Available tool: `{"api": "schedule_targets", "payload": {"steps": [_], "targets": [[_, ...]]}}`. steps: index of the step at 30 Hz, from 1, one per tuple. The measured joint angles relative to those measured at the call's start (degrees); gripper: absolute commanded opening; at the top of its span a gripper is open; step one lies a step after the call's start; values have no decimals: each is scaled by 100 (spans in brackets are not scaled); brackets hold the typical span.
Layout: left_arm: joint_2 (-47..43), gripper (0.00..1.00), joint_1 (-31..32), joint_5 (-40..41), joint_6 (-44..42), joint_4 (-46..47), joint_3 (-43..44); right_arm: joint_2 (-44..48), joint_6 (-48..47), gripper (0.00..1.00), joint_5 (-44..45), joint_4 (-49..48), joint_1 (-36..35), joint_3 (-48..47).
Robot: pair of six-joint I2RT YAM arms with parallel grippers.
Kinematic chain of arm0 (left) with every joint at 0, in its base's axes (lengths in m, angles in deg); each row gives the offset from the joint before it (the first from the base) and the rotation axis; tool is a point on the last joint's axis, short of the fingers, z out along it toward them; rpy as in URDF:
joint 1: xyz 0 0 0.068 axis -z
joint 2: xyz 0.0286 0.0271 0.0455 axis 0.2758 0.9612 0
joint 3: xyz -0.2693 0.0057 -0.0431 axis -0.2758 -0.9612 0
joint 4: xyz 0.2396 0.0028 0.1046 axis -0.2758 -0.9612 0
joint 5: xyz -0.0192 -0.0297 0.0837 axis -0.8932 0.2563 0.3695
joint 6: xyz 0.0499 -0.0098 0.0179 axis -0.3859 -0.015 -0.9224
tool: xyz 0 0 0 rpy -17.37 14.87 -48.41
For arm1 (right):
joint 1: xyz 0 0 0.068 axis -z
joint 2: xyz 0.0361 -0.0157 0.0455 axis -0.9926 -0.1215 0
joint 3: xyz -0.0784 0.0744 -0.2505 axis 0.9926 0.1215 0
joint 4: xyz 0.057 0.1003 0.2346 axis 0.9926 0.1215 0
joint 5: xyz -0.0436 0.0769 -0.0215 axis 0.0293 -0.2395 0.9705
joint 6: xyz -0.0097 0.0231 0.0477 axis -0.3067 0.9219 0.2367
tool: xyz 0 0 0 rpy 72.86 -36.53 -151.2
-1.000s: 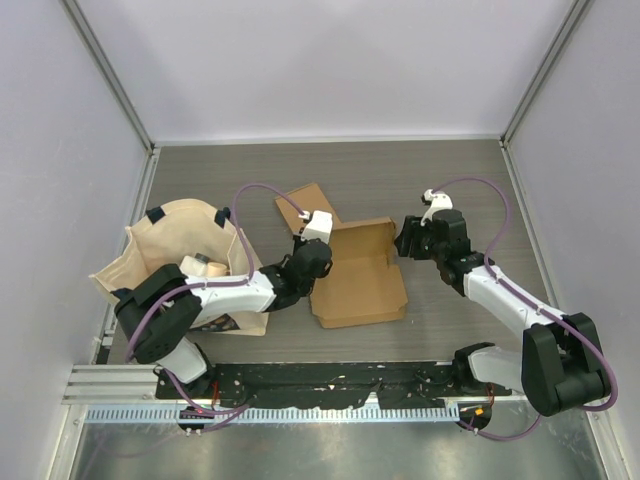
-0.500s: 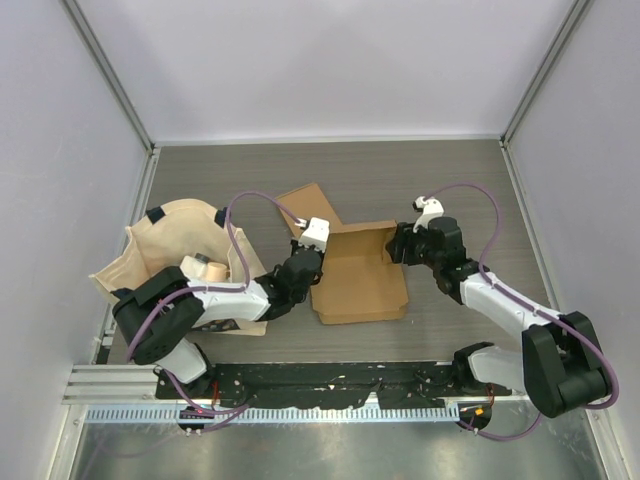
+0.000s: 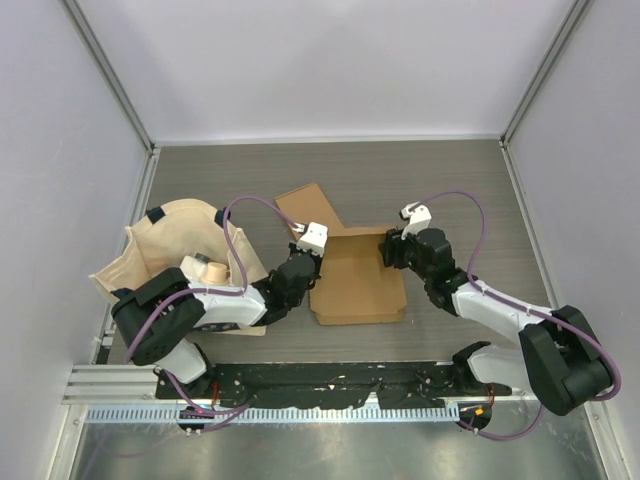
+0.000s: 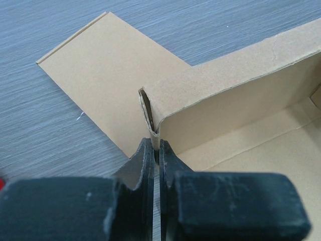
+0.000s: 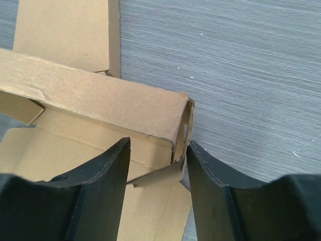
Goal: Fold the paper box
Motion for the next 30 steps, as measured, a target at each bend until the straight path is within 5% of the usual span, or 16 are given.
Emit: {"api": "schedule_targets", "payload": {"steps": [3,14,22,30], "targets": [[-9,0,0,2,-31,-7,-2,59,315,68,-186,262,0,-87],[-35,0,13,-92,-70,-2,-11,1663,1657,80,-24,2852,26,-896],[-35,0,35,-94,-70,-2,-11,1309,2719,61,-42,3807,953,-1676],[-39,0,39,-107,-70,-7,-11,1187,3178,62,-800,3598,977,-1274]]}}
